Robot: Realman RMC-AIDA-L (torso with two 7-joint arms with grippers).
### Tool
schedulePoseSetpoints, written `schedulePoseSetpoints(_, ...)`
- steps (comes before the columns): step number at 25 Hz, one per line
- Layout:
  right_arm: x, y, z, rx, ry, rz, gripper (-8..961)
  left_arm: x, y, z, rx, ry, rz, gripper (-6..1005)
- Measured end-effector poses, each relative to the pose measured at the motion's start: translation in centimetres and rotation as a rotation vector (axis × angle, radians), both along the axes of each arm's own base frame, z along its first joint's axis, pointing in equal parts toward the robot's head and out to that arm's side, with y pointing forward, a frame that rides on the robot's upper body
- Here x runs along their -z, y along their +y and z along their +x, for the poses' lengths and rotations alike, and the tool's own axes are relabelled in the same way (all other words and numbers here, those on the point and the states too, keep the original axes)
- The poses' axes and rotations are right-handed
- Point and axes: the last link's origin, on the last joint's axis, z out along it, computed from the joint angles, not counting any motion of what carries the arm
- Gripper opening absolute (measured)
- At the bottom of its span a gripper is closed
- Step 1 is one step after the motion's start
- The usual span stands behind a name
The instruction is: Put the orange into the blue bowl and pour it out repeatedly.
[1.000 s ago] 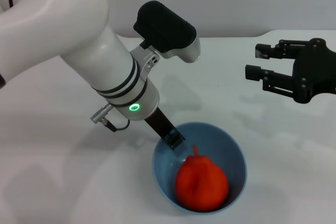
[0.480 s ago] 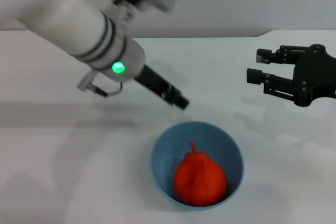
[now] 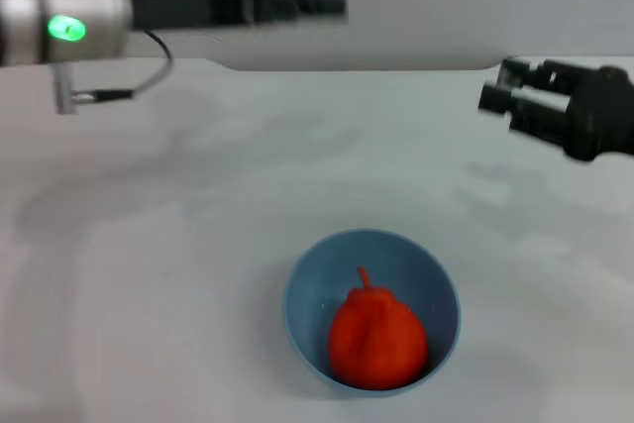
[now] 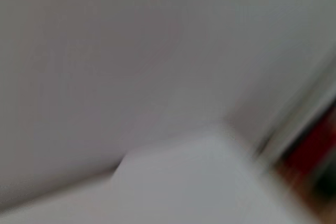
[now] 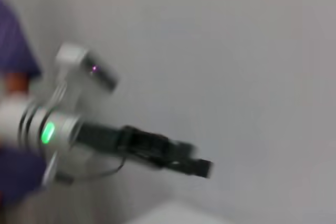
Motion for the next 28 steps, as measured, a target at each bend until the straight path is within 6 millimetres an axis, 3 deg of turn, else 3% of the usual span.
schedulePoseSetpoints(2,-0.1,0.1,0.4,0.017,0.045,0.011,449,-1.8,-0.4,-1.3,-0.013,-0.183,0.042,807)
schedulePoseSetpoints(7,-0.8,0.5,2.3,0.102,0.209,0.086,448,-5.5,-2.1,-6.1,-0.025,-0.505,0.243,804)
schedulePoseSetpoints(12,-1.7,0.4,6.2,0.269,0.427,0.235,448,-8.0,-4.5,-11.6,-0.036,-0.551,0.585,804)
schedulePoseSetpoints(15,-1.8,-0.4,8.8,0.352,0.469,0.376,448,-8.4,-6.4,-14.6,-0.009,-0.442,0.816,804)
schedulePoseSetpoints(16,-1.5,-1.1,10.3,0.379,0.428,0.506,448,-8.4,-7.8,-16.5,0.023,-0.316,0.978,803)
schedulePoseSetpoints(18,-1.4,-1.4,11.0,0.389,0.389,0.576,448,-8.2,-8.3,-17.1,0.033,-0.268,1.027,803)
schedulePoseSetpoints(23,0.7,-3.1,12.6,0.407,0.171,0.822,448,-4.9,-11.0,-19.3,0.195,0.146,1.257,803)
schedulePoseSetpoints(28,3.0,-4.6,12.7,0.434,-0.007,0.973,448,-0.9,-12.2,-20.3,0.301,0.485,1.314,802)
